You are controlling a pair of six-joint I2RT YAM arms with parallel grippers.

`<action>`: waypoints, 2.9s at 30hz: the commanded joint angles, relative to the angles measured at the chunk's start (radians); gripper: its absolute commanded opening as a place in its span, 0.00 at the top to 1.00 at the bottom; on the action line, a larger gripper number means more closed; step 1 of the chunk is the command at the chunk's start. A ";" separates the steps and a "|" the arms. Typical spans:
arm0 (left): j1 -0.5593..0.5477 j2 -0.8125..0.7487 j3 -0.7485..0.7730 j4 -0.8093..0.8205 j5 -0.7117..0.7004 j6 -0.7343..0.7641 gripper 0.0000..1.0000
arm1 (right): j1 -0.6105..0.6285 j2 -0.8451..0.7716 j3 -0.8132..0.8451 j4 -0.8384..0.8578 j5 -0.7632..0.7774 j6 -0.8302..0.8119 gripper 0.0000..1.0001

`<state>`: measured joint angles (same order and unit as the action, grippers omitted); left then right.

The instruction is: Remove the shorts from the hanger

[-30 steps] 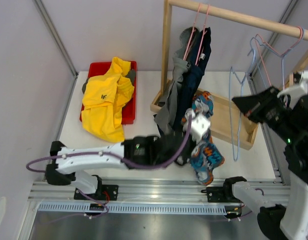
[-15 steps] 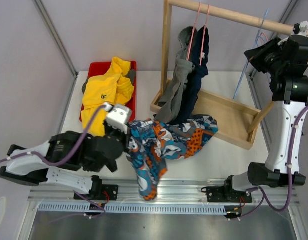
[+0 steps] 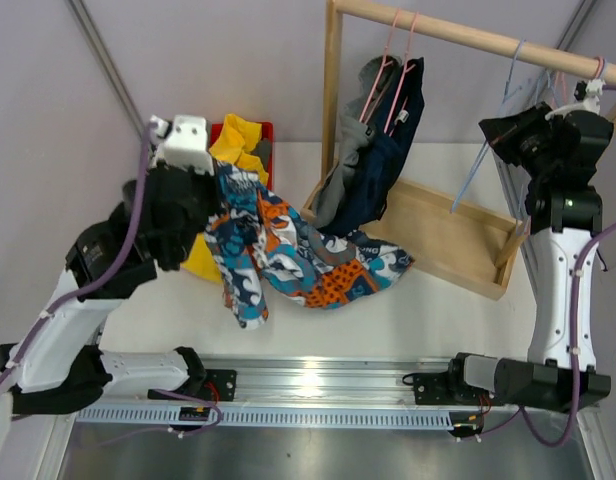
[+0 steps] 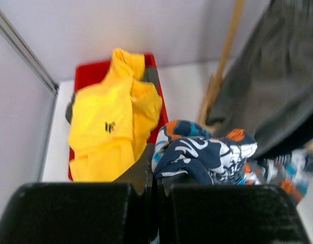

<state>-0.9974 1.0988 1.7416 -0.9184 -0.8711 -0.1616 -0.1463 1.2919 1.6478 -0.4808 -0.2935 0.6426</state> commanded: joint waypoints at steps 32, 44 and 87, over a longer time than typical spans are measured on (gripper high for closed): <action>0.807 0.957 0.527 0.386 0.299 -0.057 0.01 | -0.007 -0.549 -0.183 -0.285 -0.010 -0.107 0.05; 0.821 0.434 -0.006 0.415 0.486 -0.093 0.01 | 0.034 -0.310 0.018 0.128 -0.280 0.141 0.08; 0.795 -0.094 -0.582 0.618 0.675 -0.021 0.01 | 0.548 0.106 0.271 0.045 0.427 -0.178 1.00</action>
<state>-0.1825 1.0386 1.1324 -0.3580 -0.2539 -0.2234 0.3977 1.5036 1.8095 -0.4709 0.0658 0.5362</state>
